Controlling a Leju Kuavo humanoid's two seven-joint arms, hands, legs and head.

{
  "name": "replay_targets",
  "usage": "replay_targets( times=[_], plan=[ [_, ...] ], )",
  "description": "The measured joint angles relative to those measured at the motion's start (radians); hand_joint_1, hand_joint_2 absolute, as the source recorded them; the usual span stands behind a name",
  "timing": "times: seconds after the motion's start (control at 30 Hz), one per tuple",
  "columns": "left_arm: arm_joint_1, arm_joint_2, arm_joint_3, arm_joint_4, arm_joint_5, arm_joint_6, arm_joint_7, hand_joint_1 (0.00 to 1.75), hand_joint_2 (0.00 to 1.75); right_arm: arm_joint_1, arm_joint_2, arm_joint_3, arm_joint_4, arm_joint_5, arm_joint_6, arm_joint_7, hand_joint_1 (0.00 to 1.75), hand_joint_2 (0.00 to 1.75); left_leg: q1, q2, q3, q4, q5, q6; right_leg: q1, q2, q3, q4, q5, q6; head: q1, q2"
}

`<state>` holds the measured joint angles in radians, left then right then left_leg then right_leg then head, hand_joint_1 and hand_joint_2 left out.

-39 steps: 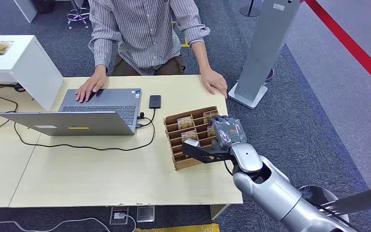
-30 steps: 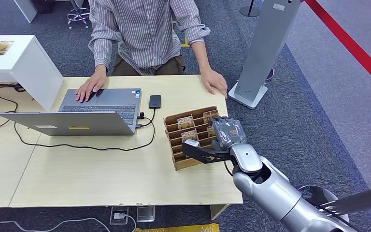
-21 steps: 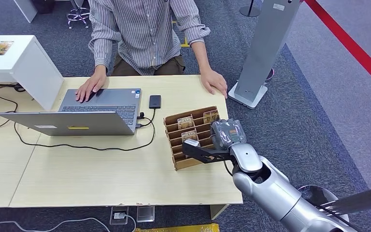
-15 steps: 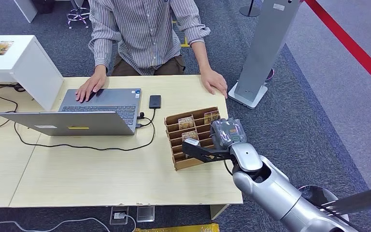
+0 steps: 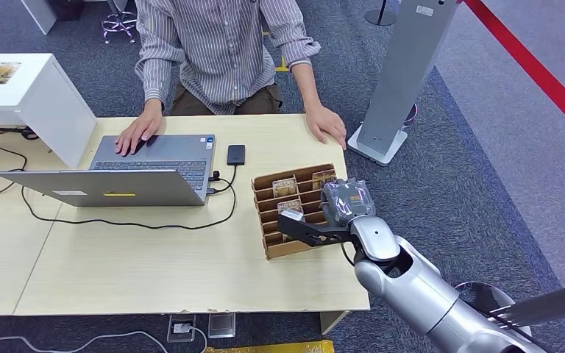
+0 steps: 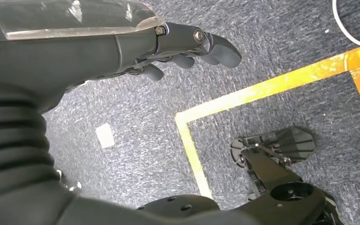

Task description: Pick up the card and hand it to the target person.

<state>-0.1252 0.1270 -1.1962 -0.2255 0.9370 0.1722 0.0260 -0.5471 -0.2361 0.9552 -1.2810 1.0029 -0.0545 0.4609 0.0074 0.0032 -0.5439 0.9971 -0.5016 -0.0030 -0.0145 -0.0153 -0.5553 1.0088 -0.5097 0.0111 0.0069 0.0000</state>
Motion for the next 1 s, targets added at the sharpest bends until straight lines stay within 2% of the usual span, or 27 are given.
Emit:
replay_targets(
  times=[0.23, 0.43, 0.57, 0.7, 0.8, 1.0],
  plan=[
    [0.006, 0.000, 0.000, 0.000, 0.007, 0.008, 0.001, 0.00, 1.75, -0.022, -0.007, -0.010, -0.042, -0.015, 0.017, 0.015, 1.34, 1.75, 0.000, 0.000, 0.000, 0.000, 0.000, 0.000, 0.000, 0.000, 0.000, 0.000, 0.000, 0.000, 0.000, 0.000],
    [0.015, 0.003, 0.001, 0.000, 0.014, 0.004, -0.003, 0.00, 1.75, -0.090, -0.045, -0.047, -0.199, -0.130, 0.141, 0.023, 1.34, 1.75, 0.000, 0.000, 0.001, 0.000, 0.000, 0.000, 0.000, 0.000, 0.000, 0.000, 0.000, 0.000, 0.000, 0.000],
    [0.017, 0.003, 0.001, 0.000, 0.025, 0.006, 0.000, 0.00, 1.75, -0.140, -0.064, -0.073, -0.320, -0.143, 0.162, 0.054, 1.34, 1.75, 0.000, 0.000, 0.001, 0.000, 0.000, 0.000, 0.000, 0.000, 0.000, 0.000, 0.000, 0.000, 0.000, 0.000],
    [0.017, 0.003, 0.001, 0.000, 0.028, 0.006, 0.000, 0.00, 1.75, -0.161, -0.067, -0.088, -0.403, -0.125, 0.153, 0.047, 1.34, 1.75, 0.000, 0.000, 0.001, 0.000, 0.000, 0.000, 0.000, 0.000, 0.000, 0.000, 0.000, 0.000, 0.000, 0.000],
    [0.017, 0.003, 0.001, 0.000, 0.027, 0.004, -0.004, 0.00, 1.75, -0.163, -0.062, -0.087, -0.423, -0.053, 0.073, 0.005, 1.34, 1.75, 0.000, 0.000, 0.000, 0.000, 0.000, 0.000, 0.000, 0.000, 0.000, 0.000, 0.000, 0.000, -0.001, 0.000],
    [0.008, 0.001, 0.001, 0.000, 0.019, 0.002, -0.002, 0.00, 1.75, -0.139, -0.042, -0.085, -0.370, 0.167, -0.292, -0.107, 1.34, 1.75, 0.000, 0.000, 0.000, 0.000, 0.000, 0.000, 0.000, 0.000, 0.000, 0.000, 0.000, 0.000, 0.000, 0.000]
  ],
)
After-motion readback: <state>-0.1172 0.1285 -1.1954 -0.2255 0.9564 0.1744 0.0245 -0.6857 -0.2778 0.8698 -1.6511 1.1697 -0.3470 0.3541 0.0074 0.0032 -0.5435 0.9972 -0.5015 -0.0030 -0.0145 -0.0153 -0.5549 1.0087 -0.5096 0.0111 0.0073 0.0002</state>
